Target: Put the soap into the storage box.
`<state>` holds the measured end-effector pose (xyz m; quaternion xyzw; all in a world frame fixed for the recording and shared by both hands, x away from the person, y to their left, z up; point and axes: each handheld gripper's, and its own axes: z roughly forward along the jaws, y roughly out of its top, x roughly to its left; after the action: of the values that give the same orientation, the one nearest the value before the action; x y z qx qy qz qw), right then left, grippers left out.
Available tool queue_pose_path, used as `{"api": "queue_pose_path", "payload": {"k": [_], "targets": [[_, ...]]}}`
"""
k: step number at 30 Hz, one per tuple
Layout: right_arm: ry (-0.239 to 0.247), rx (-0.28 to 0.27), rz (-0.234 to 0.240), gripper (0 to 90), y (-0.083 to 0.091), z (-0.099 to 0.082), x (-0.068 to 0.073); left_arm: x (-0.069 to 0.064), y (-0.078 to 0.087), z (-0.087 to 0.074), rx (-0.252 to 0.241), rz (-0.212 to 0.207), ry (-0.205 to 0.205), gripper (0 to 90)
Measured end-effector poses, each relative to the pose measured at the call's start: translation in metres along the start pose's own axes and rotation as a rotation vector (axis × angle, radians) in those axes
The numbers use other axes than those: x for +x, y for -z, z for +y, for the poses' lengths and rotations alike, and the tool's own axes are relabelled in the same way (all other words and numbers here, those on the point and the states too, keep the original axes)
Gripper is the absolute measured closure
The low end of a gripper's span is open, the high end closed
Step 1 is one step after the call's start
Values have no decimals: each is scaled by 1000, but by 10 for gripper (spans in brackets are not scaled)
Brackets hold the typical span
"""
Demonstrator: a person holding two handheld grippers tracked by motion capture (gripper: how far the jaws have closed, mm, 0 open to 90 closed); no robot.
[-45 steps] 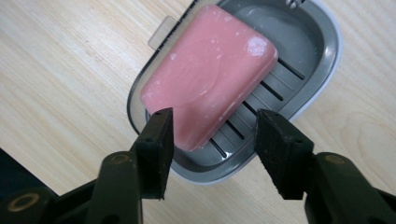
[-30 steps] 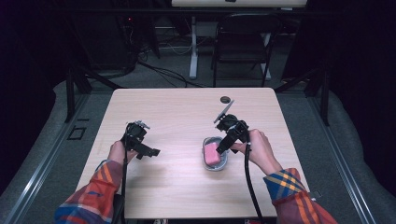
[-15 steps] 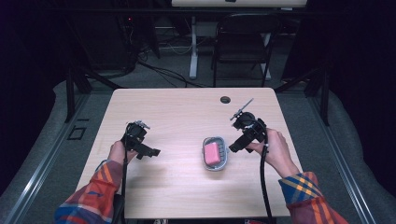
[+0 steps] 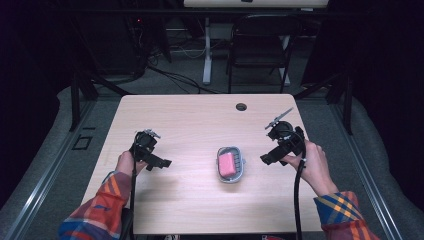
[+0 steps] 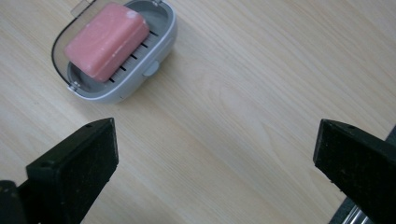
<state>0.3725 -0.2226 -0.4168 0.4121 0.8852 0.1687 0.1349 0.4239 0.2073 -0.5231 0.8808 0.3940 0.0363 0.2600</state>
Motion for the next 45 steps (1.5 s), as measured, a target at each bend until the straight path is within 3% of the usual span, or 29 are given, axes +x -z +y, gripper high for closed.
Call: {"api": "queue_pose_path", "payload": {"k": [15,28,34,37,39,40,42,43,45], "targets": [[-88,-2,-41,0,1,-44,-26,0,0,0,1,2,-1,0],[-136,41,-63,0,-24,-91,-34,0,0,-1,3,-2,3,0],[-126,90,-55,0,-42,-110,-33,1,-1,-1,3,-3,4,0],[-138,75,-28,5,-53,-121,-29,2,-2,-1,8,-13,1,0],[-122,116,7,7,-59,-126,-27,2,-2,-1,9,-16,0,0],[-111,137,1,11,-63,-128,-25,1,-2,-1,10,-18,0,0],[-124,125,4,18,-68,-130,-22,1,-2,-1,10,-18,-3,0],[-83,183,7,24,-72,-129,-21,0,-2,-1,7,-18,-7,0],[-64,207,2,34,-72,-128,-22,0,-2,-1,7,-19,-11,0]]}}
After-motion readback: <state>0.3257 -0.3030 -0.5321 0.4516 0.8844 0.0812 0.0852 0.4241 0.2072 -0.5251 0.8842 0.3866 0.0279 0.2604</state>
